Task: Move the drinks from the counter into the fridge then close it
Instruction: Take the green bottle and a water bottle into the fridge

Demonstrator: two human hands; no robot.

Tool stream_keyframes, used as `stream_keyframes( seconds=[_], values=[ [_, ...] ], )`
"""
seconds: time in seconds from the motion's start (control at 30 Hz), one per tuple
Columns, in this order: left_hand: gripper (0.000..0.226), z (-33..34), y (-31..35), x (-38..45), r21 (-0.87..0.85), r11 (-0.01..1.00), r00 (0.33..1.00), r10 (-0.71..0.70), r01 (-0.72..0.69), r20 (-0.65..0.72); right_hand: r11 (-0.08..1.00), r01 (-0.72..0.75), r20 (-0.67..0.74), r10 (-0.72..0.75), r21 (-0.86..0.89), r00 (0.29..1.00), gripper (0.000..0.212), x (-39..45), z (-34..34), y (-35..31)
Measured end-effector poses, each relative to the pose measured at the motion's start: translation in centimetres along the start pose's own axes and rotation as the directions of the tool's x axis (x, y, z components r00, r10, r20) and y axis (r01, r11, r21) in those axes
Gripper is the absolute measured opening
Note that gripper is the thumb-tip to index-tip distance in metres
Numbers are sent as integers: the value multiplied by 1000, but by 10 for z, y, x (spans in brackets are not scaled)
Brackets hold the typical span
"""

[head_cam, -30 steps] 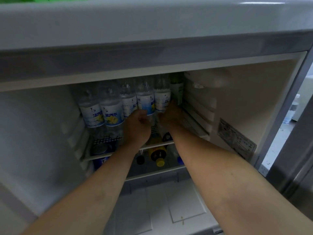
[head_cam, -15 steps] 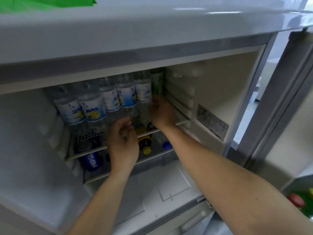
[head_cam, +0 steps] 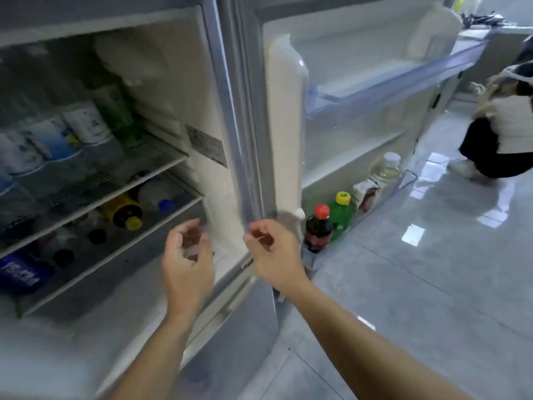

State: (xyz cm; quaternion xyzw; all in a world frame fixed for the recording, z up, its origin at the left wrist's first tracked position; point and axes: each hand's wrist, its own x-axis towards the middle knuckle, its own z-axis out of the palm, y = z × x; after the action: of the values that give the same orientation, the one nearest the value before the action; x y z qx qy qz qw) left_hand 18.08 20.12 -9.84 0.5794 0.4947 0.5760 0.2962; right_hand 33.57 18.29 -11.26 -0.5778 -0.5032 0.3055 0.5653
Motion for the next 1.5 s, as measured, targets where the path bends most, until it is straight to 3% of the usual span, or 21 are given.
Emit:
stream_keyframes(
  seconds=[0.1, 0.2, 0.33, 0.43, 0.57, 0.83, 0.93, 1.13, 1.5],
  values=[
    [37, 37, -1, -58, 16, 1000, 993, 0, -2, 119, 988, -141, -116, 134, -56, 984, 12, -53, -72, 36],
    [36, 70, -14, -120, 64, 997, 956, -54, 37, 287, 940, -325, -241, 294, -101, 925, 15, -112, -148, 76],
    [37, 104, -38, -196, 159, 981, 835, -180, 112, 520, 803, -594, -361, 543, -41, 758, 25, -202, -237, 129],
    [33, 120, -59, -237, 277, 943, 721, -322, 185, 613, 699, -713, -444, 656, 52, 611, 26, -264, -285, 158],
    [27, 132, -91, -271, 504, 822, 543, -559, 266, 626, 602, -779, -501, 736, 176, 455, 28, -321, -323, 187],
    [45, 129, -155, -297, 872, 476, 196, -872, 118, 449, 375, -860, -521, 839, 345, 156, 30, -395, -347, 216],
    [42, 150, -156, -296, 882, 453, 157, -888, 133, 433, 273, -876, -510, 859, 398, 36, 32, -415, -349, 215],
    [39, 231, -145, -276, 850, 511, 94, -859, 127, 503, 140, -849, -472, 871, 509, -138, 27, -437, -351, 213],
    [39, 444, -109, -262, 742, 612, 95, -785, 274, 612, -86, -786, -366, 850, 612, -378, 15, -451, -414, 253]
  ],
)
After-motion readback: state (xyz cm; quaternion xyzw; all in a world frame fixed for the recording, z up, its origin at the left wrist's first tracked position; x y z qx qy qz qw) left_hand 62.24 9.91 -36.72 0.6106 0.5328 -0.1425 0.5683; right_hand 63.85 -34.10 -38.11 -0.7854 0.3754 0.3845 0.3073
